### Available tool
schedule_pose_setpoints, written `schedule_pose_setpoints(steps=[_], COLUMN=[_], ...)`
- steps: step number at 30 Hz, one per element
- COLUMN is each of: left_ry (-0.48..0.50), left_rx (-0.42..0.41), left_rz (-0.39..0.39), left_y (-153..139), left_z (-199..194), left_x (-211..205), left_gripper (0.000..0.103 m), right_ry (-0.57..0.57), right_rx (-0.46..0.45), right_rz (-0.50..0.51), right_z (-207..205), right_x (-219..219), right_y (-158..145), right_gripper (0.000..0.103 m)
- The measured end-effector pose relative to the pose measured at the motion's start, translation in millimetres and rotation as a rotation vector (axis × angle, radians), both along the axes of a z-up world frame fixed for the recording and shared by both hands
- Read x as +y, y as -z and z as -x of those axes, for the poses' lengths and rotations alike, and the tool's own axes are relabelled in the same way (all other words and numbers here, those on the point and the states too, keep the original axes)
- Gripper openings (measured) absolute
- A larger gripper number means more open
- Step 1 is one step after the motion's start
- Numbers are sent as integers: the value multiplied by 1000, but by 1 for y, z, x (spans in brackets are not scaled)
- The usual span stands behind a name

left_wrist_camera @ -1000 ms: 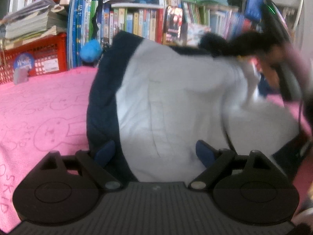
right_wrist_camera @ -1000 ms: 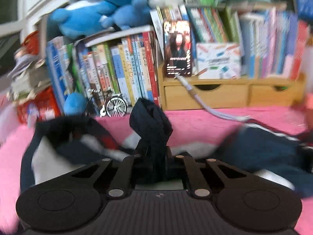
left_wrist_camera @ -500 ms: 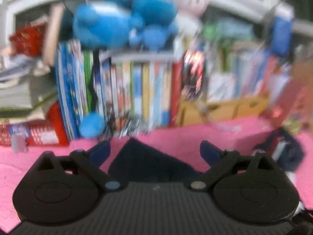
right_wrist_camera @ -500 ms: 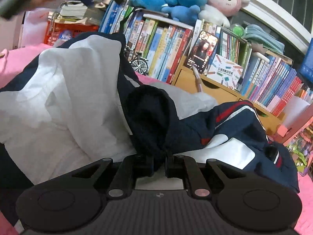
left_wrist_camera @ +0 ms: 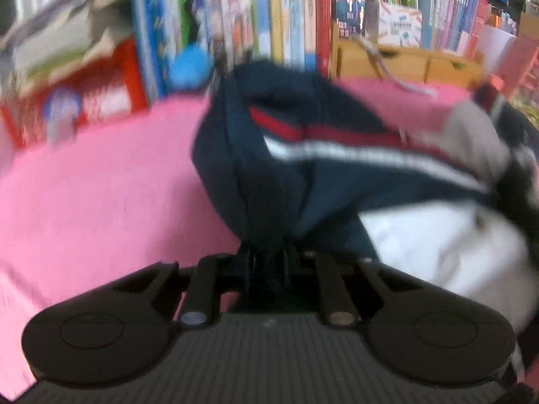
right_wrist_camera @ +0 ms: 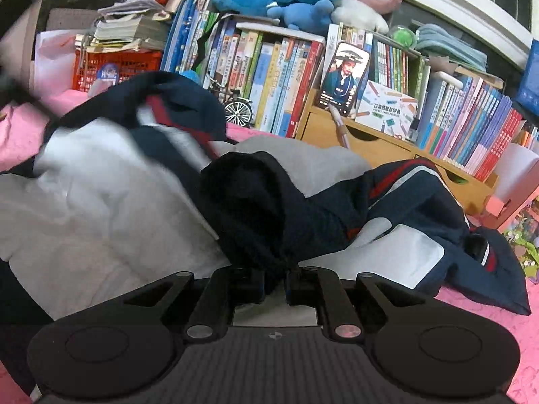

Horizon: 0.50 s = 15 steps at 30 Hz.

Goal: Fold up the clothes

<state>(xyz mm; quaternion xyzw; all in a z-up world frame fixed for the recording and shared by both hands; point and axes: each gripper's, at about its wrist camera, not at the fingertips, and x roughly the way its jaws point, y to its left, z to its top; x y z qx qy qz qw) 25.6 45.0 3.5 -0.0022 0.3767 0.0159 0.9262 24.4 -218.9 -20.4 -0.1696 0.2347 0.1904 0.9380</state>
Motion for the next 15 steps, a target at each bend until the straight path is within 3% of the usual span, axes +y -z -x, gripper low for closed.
schedule_pose_setpoints(steps=[4,7,9,10,12,13,14,15], left_ry=[-28,-50,-51,-50,-59,-64,-66,-67], left_rx=[-46,-96,-140,-165,-223,-240,-243,-244], left_rz=[51,46,33,29,49,64,73,81], left_y=[5,9,13,16,21,23,23,22], left_z=[21,25,31,34,42,45,46,47], left_x=[-3,-6,-6,-6,-2,0,0,1], left_gripper=[17,17,16,16,17,17,17,17], right_ry=[6,14,23,30,59,44,29,14], right_rx=[0,-5,28,50,115,132,149,165], right_rz=[8,9,-75,-127,-307,-395,-483,-572], right_z=[0,2,1,0,-4,-9,-13,-17], right_x=[1,2,-10,-16,-39,-47,-56,-64], right_y=[1,1,-6,-11,-32,-45,-59,-72], right_gripper=[14,16,19,24,48,68,80,82])
